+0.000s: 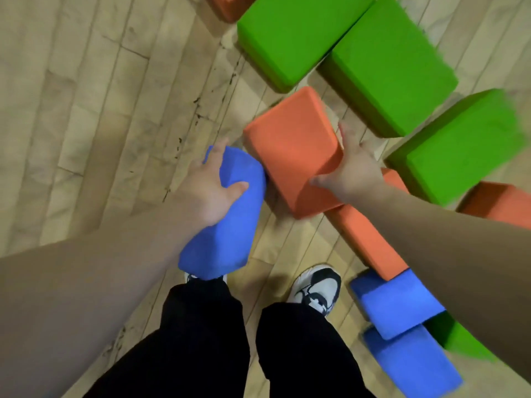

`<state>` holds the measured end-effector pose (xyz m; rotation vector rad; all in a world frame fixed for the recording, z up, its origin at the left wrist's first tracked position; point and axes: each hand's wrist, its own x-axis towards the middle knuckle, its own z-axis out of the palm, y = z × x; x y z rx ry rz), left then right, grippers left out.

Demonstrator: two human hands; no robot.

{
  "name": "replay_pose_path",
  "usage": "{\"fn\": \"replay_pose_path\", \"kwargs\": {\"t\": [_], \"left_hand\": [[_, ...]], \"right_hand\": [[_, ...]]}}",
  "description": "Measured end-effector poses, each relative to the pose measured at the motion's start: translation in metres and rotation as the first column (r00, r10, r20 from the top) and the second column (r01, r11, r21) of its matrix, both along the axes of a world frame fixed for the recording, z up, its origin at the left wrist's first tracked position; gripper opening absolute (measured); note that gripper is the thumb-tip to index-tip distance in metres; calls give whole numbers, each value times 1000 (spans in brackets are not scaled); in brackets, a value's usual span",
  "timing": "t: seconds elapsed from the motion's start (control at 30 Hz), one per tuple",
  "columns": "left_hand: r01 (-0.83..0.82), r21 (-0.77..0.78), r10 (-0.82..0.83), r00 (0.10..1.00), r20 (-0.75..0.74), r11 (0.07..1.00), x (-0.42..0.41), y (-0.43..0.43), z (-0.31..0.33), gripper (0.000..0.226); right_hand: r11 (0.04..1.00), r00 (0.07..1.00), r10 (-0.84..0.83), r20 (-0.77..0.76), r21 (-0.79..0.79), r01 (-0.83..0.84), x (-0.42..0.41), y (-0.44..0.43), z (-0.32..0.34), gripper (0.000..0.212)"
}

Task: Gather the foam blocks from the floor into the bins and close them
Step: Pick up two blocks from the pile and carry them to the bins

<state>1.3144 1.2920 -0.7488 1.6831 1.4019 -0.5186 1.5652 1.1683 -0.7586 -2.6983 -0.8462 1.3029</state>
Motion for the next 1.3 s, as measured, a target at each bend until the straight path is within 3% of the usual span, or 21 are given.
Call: {"fn": "replay_pose_path", "kwargs": {"t": [0.2,0.3,0.43,0.57,0.8,0.93,1.07,1.3], "left_hand": [[-383,-6,383,924,3,924,-71,-28,37,94],[-451,3,450,892,-48,893,-105,-45,90,101],[-575,24,574,818,37,818,-119,-47,197,94],[-606,67,597,794,118,793,-120,-46,320,92],[-736,108,674,660,332,668,-122,-74,512,88],[-814,163,712,570,410,558,-127,-130,594,89],[-893,212,762,449,467,397,-137,-210,649,88],[-958,283,839,196,508,52,-191,-352,710,89]], "right_hand": [[994,974,111,-197,33,-106,-85,-18,54,120],[996,987,85,-137,28,-82,-128,-19,104,113],[1000,995,-17,-102,13,19,-161,-22,222,106],[986,984,162,-67,42,-160,-170,-26,353,107],[921,963,262,59,282,-268,-168,-35,535,108],[835,922,376,92,398,-380,-165,-60,602,106],[711,821,556,128,438,-550,-167,-101,652,107],[388,514,839,180,463,-797,-227,-154,715,103]]}}
